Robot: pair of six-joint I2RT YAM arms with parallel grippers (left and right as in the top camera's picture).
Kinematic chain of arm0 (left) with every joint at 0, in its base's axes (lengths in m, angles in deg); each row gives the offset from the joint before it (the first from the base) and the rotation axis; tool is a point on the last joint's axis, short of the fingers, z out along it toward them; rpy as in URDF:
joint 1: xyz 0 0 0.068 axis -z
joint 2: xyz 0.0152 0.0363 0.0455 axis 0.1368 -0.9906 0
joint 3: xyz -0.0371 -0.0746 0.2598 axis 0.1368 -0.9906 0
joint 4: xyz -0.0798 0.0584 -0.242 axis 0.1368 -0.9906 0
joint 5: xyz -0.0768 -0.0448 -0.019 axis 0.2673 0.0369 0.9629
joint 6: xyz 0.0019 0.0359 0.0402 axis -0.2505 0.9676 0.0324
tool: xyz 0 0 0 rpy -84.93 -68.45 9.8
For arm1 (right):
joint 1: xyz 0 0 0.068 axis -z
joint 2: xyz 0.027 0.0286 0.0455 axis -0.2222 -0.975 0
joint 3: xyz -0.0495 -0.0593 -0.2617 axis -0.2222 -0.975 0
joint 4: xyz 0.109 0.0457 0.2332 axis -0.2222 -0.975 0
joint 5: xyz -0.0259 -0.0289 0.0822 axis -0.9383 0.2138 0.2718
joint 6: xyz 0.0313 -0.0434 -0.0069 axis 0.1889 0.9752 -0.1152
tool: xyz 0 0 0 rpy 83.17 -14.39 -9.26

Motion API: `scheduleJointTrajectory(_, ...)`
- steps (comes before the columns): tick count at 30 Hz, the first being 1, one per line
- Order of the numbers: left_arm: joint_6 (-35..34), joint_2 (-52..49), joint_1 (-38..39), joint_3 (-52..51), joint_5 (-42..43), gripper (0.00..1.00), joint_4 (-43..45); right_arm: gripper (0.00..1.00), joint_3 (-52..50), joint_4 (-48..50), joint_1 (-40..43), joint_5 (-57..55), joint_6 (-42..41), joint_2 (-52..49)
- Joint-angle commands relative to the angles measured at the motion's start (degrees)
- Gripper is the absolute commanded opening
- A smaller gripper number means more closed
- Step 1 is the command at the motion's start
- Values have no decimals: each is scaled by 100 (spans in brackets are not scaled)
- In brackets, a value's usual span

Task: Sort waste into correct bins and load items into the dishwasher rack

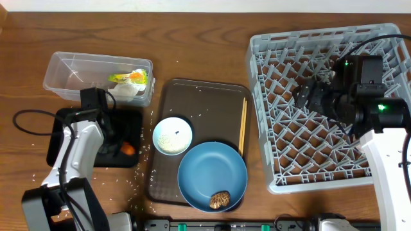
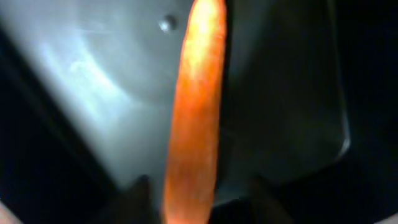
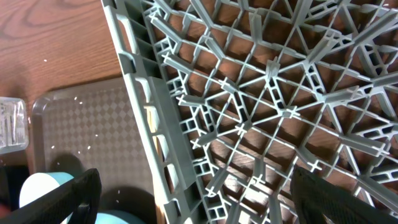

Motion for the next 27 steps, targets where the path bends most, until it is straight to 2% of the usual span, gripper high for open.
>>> scheduleJointTrajectory(1,494,240,-28,144,490,66,-72,91,0,-24,-57,-35,-50,-17)
scheduleJointTrajectory(4,938,597,-17,420,525,74,-494,91,0,-24,-57,-35,-50,-17)
scheduleJointTrajectory(9,2308,1266,302,872,885,75,-879,91,0,2,-57,-35,-52,-17)
scheduleJointTrajectory(12,3141,1631,793,922,1084,75,-931,91,0,72,-57,-33,-52,-17)
scheduleJointTrajectory(18,4054,1742,2240,920,1071,74,-1292,91,0,109,-57,-35,-52,-17)
scheduleJointTrajectory(24,4105,1491,3230,909,365,74,-1462,91,0,107,-57,-35,-52,-17)
scheduleJointTrajectory(27,3773,1272,3377,907,-98,74,-1513,91,0,98,-57,-35,-52,-17)
